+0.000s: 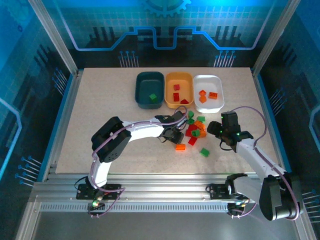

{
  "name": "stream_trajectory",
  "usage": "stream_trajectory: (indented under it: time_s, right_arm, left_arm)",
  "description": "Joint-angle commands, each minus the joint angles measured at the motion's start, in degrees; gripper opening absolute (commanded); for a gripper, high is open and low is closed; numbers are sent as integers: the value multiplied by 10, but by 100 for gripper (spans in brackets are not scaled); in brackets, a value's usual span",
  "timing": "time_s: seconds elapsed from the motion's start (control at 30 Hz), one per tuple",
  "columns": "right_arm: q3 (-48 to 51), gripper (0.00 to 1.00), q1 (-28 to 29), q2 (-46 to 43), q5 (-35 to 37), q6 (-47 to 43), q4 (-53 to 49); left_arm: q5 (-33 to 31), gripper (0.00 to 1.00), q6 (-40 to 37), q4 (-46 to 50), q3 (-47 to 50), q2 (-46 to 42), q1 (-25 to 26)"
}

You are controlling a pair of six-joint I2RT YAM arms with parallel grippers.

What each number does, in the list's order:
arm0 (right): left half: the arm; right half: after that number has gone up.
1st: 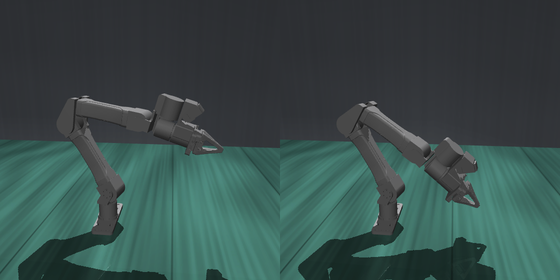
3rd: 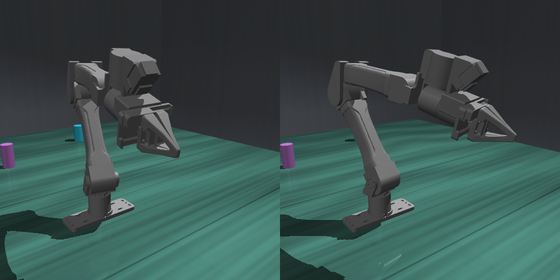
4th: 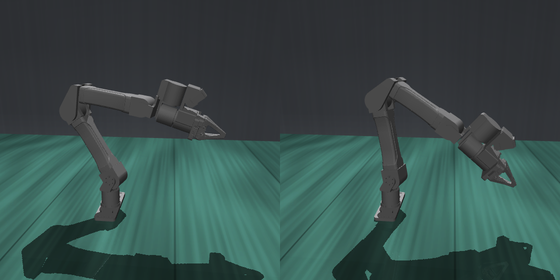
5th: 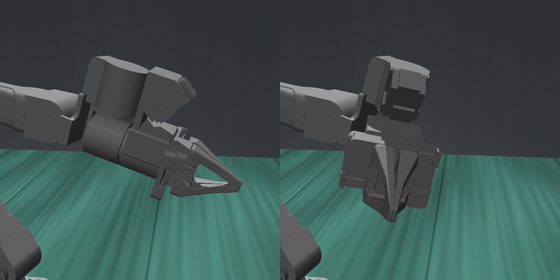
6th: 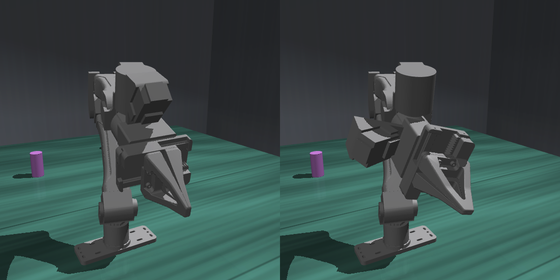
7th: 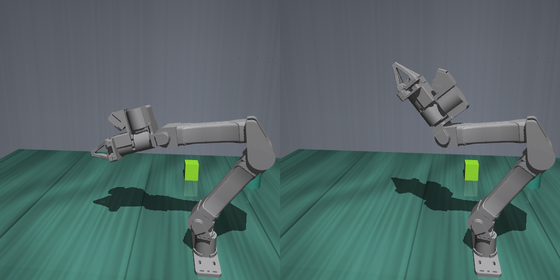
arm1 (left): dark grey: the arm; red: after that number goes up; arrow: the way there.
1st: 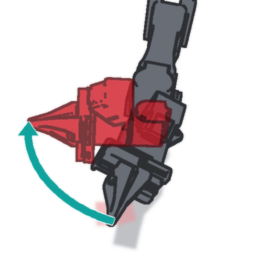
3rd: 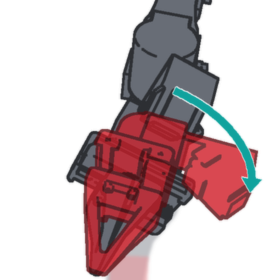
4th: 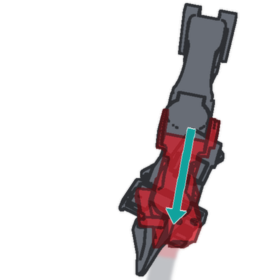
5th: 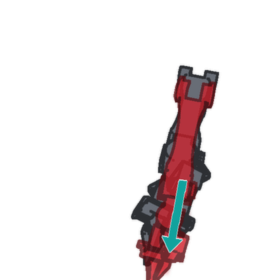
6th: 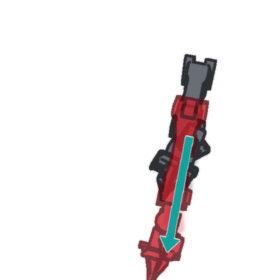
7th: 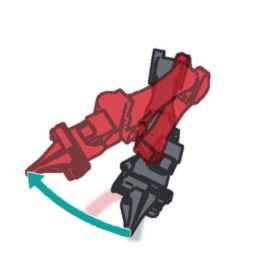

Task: Sort the legos into containers by color

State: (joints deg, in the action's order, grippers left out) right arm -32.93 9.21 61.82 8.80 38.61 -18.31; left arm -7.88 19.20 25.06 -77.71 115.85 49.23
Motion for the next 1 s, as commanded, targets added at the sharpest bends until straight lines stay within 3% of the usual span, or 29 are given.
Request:
stream_trajectory:
  time_s: [0.0, 0.17, 0.3, 0.53, 0.73, 0.97]
  right_arm:
    - [8, 64, -3, -5, 4, 7, 15]
    - [9, 64, -2, -4, 3, 9, 17]
    - [10, 64, -1, -6, 1, 11, 17]
    - [15, 64, -1, -4, -3, 15, 23]
    - [14, 64, 1, -2, -10, 16, 23]
    - [14, 64, 3, -7, -19, 14, 23]
  left_arm:
    - [-6, 48, 0, -7, -16, 1, 2]
    - [-36, 43, -5, 24, -57, -39, 2]
    - [-66, 42, -20, 67, -148, -31, -18]
    - [-33, 42, 1, 105, -354, 99, -109]
    - [15, 44, 8, 151, -540, 231, -153]
    - [55, 50, 9, 154, -609, 280, -173]
